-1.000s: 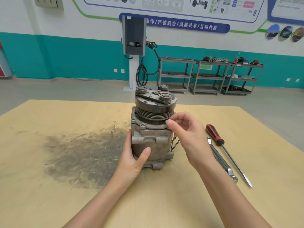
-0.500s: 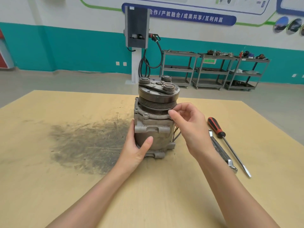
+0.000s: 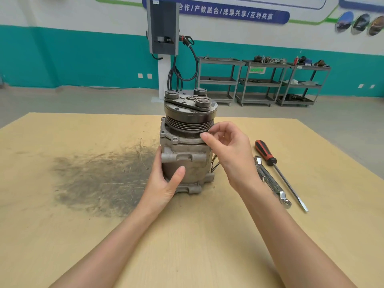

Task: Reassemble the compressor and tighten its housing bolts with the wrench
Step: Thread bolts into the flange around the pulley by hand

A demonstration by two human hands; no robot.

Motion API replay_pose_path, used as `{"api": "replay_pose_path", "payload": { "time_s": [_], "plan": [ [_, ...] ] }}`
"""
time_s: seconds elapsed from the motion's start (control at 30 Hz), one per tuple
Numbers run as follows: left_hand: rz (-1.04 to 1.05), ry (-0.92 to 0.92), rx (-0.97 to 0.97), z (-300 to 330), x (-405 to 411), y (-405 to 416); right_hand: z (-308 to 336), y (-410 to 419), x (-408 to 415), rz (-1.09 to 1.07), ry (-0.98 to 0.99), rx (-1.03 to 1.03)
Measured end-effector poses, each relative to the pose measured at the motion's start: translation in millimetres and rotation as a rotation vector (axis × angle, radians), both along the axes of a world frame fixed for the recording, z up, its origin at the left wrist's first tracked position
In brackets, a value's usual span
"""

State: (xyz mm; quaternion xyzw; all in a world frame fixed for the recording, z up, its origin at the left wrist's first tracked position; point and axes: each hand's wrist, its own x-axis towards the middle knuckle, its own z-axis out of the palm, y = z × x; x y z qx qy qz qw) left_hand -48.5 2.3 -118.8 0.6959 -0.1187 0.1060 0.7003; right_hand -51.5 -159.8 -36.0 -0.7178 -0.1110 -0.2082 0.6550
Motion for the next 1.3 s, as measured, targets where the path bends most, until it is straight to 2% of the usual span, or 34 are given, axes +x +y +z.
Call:
{"api": "replay_pose_path", "payload": {
  "time_s": [0.2,0.4,0.6,0.87,1.07,1.3],
  "plan": [
    [-0.008,0.002,0.000,-1.2,0.4,0.3,0.0,-4.9,-1.4,0.050,0.028,0.004],
    [-0.009,0.009,-0.011,-0.3,-0.1,0.9,-0.3,0.2,0.5,-0.012,0.003,0.029],
    [-0.014,0.011,-0.009,-1.4,0.5,1.2,0.5,-4.6,-4.2,0.084,0.006,0.009],
    [-0.019,0.007,-0.017,1.4,-1.3,0.4,-0.4,3.2,0.6,-0.041,-0.008,-0.021],
    [-0.020,0.003,-0.027,1.9,-1.1,0.1,-3.3,-2.7,-3.3,0.026,-0.024,-0.019],
    [-0.012,-0.001,-0.019,1.7,-2.0,-0.3,-3.0,0.4,-2.0,-0.044,-0.052,-0.041]
  ]
}}
